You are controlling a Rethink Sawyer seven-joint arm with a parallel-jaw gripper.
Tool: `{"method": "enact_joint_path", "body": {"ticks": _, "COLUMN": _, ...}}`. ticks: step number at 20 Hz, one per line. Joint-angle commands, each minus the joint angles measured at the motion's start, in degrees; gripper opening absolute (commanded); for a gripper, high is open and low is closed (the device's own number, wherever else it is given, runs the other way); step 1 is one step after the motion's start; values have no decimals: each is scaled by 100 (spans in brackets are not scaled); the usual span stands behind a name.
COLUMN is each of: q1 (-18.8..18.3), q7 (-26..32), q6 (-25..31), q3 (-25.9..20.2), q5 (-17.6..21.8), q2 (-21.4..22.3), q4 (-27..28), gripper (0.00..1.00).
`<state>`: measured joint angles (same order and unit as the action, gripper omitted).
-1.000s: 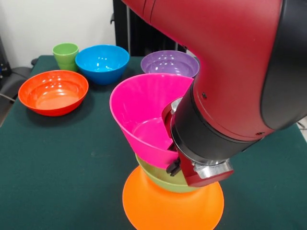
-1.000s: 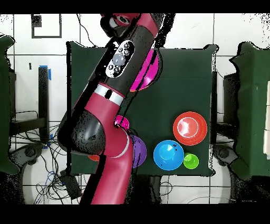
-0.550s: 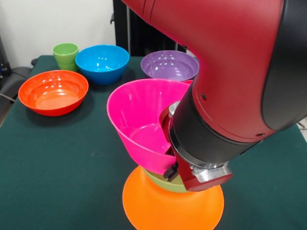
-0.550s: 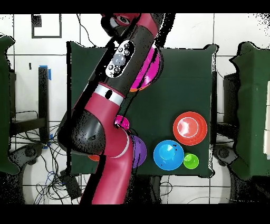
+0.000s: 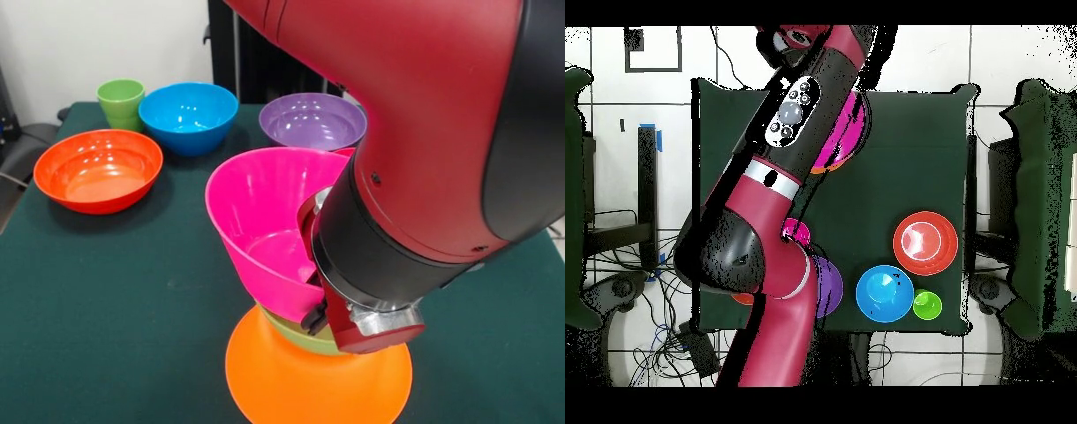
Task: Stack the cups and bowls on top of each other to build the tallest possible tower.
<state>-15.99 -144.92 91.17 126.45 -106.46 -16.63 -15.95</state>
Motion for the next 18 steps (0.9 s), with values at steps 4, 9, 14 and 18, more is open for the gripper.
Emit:
{"method": "enact_joint_path", "body": {"ticks": 4, "q1": 227, "q7": -1385, "q6": -117, "q3": -219, "q5": 266, "q2": -13, "q4": 356, "gripper": 0}}
{"method": "enact_joint_path", "body": {"ticks": 9, "q1": 310, "q7": -1383, "q6": -184, "q3": -375, "q5": 364, "q2": -43, "q4": 284, "gripper": 0}}
{"method": "enact_joint_path", "body": {"ticks": 14, "q1": 451, "q7": -1375, "q6": -251, "q3": -579, "q5": 546, "q2": -77, "q4": 140, "gripper": 0}}
{"method": "enact_joint_path", "body": {"ticks": 18, "q1": 498, "q7": -1316, "q6": -327, "q3": -686, "q5": 681, "q2": -93, "q4": 74, "gripper": 0}}
